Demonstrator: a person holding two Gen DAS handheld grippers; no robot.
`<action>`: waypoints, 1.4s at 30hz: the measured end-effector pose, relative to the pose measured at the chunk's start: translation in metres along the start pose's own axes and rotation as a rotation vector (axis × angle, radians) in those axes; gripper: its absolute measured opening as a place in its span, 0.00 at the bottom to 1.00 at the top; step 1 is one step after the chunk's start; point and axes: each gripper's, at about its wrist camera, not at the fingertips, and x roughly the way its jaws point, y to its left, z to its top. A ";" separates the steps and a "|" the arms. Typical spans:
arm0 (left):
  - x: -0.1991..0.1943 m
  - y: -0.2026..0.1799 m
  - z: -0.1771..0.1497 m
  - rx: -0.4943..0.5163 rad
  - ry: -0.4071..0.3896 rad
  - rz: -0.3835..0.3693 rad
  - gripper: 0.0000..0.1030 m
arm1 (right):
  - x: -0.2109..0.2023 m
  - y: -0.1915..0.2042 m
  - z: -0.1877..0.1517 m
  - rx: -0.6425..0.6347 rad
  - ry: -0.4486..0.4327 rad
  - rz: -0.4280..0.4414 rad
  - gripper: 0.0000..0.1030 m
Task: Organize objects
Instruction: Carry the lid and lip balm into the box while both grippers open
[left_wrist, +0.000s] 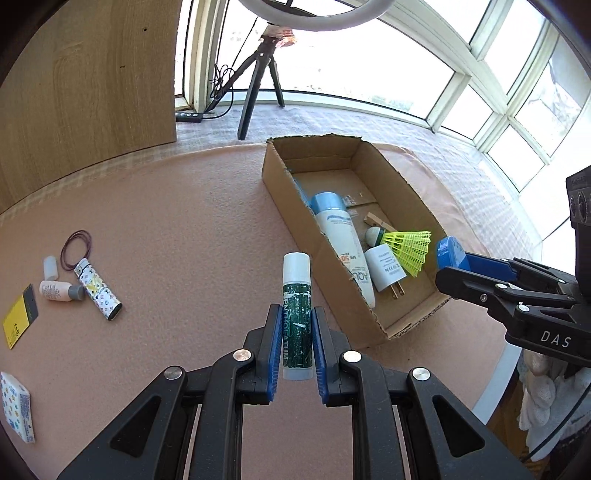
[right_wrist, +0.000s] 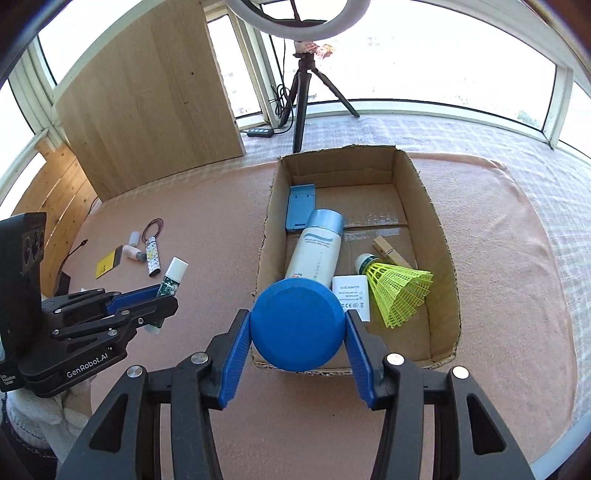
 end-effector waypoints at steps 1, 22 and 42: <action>0.004 -0.008 0.003 0.012 0.002 -0.006 0.16 | -0.002 -0.008 -0.001 0.012 -0.002 -0.008 0.45; 0.071 -0.085 0.028 0.114 0.063 -0.060 0.16 | 0.011 -0.077 0.005 0.075 0.024 -0.040 0.45; 0.054 -0.072 0.024 0.106 0.019 -0.073 0.66 | -0.002 -0.083 0.013 0.147 -0.034 0.014 0.65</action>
